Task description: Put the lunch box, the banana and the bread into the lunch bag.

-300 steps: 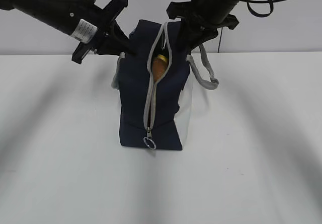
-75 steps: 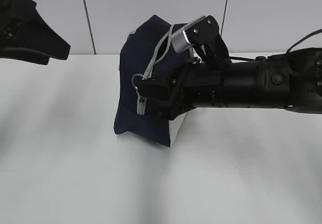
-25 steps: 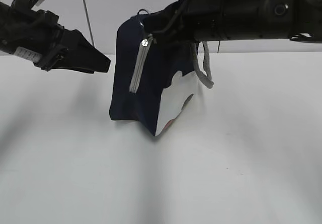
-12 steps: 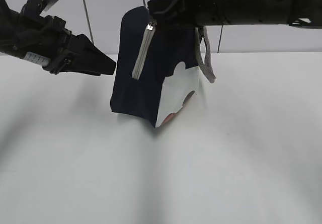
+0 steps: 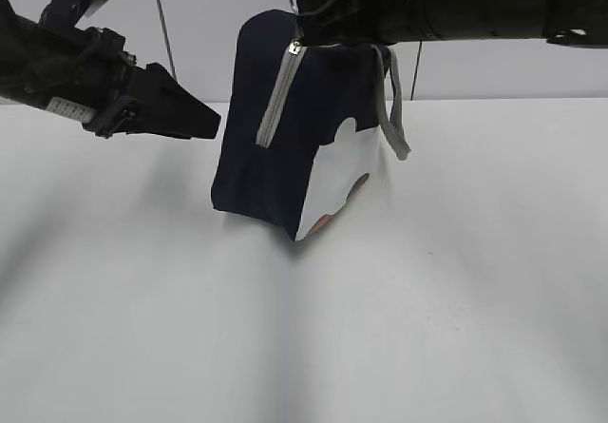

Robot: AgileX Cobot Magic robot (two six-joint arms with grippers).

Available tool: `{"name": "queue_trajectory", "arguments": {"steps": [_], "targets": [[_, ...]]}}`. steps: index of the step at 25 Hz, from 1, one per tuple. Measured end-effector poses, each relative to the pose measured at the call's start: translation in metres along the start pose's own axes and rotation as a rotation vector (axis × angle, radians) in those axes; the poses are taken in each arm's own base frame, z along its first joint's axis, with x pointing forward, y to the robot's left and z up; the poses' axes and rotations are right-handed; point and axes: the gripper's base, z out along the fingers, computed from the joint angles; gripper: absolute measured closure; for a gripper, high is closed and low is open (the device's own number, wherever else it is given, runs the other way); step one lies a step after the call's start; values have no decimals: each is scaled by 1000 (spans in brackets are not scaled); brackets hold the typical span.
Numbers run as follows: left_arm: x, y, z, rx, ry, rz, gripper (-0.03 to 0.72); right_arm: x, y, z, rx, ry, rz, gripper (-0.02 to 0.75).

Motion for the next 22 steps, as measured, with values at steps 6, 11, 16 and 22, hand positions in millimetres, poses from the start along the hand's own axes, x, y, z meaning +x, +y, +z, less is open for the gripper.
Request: {"name": "queue_trajectory", "arguments": {"steps": [6, 11, 16, 22], "targets": [[-4, -1, 0, 7, -44, 2, 309, 0, 1, 0, -9, 1, 12, 754], [-5, -1, 0, 7, -57, -5, 309, -1, 5, 0, -56, -11, 14, 754], [-8, -1, 0, 14, -88, -30, 309, 0, 0, 0, 4, 6, 33, 754], [-12, -2, -1, 24, -134, 33, 309, 1, -2, 0, 17, 10, 49, 754]]}}
